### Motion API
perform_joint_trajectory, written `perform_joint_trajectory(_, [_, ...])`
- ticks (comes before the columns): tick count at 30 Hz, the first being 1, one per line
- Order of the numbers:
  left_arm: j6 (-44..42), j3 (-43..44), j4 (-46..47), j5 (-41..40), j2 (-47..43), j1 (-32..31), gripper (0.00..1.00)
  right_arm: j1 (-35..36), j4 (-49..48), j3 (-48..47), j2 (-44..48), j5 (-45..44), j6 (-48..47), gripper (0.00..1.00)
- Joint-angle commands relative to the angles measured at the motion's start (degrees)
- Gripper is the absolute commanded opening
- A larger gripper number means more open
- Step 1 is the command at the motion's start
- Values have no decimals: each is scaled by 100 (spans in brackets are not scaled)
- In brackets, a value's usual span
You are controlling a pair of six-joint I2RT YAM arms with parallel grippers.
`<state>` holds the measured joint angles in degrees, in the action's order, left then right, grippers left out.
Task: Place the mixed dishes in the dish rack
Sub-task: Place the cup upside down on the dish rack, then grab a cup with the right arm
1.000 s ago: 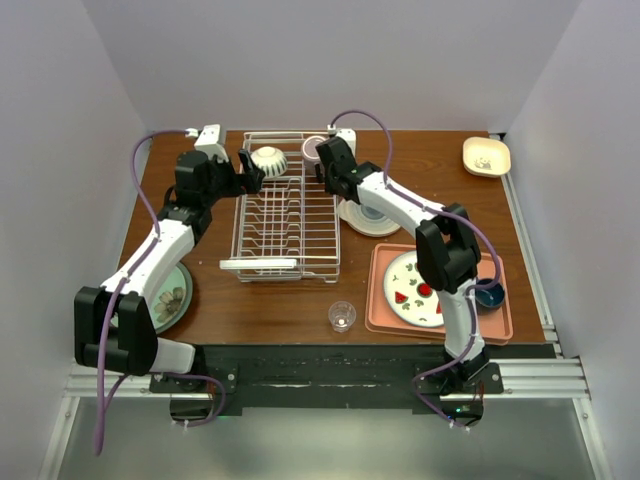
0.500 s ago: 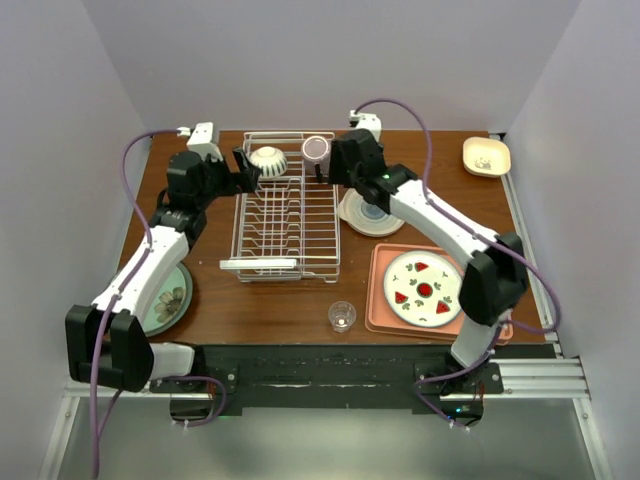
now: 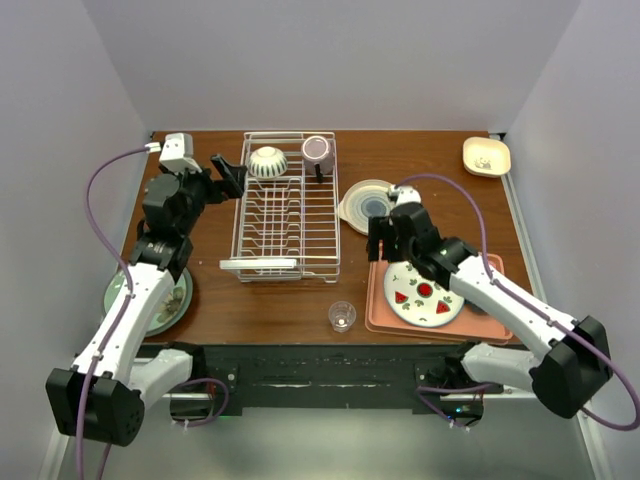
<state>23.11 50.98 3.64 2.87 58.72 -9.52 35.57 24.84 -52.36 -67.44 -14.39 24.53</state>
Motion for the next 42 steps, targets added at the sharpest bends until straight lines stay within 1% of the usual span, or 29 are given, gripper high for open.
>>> perform_joint_trajectory(1, [158,-9,286,-42,-141,-24,100,20,-468,927,337,2078,-379,74])
perform_joint_trajectory(3, [211,-27,286,-76,-176,-24,100,29,-734,1235,249,2615,-388,73])
perform_joint_trajectory(4, [220,-36,339,-94,-255,-24,100,37,-900,1280,66,2974,-388,69])
perform_joint_trajectory(5, [220,-114,383,-111,-299,-24,100,98,-937,1298,-40,3030,-379,67])
perform_joint_trajectory(7, [229,-185,505,-190,-465,-24,100,178,-1007,1298,-251,2943,-370,65])
perform_joint_trajectory(11, [211,-317,603,-270,-677,-24,100,362,-1113,1272,-375,2994,-379,62])
perform_joint_trajectory(15, [220,-308,576,-279,-713,-24,100,416,-1192,1333,-191,2828,-248,59])
perform_joint_trajectory(18, [237,-308,577,-270,-686,-24,100,459,-1254,1386,20,3003,-230,58])
perform_joint_trajectory(23, [255,-317,594,-270,-642,-24,100,573,-946,1395,82,3109,-309,57])
perform_joint_trajectory(27, [246,-387,612,-270,-642,-24,100,688,-938,1465,-58,3390,-169,56])
perform_joint_trajectory(30, [246,-405,603,-270,-625,-24,100,846,-797,1413,-278,3145,-151,53])
perform_joint_trajectory(35, [238,-370,541,-279,-546,-24,100,1056,-893,1351,-682,3004,-72,48])
perform_joint_trajectory(36, [229,-361,533,-270,-528,-24,100,1083,-911,1308,-735,2969,-19,42])
perform_joint_trajectory(38, [220,-317,480,-270,-493,-24,100,1145,-893,1220,-867,2803,16,37])
perform_joint_trajectory(39, [211,-308,480,-270,-484,-24,100,1154,-841,1193,-893,2706,60,25])
perform_joint_trajectory(41, [202,-299,471,-270,-475,-24,100,1154,-762,1106,-833,2539,95,12])
perform_joint_trajectory(42, [194,-308,471,-218,-484,-24,100,1162,-683,1079,-780,2381,121,0])
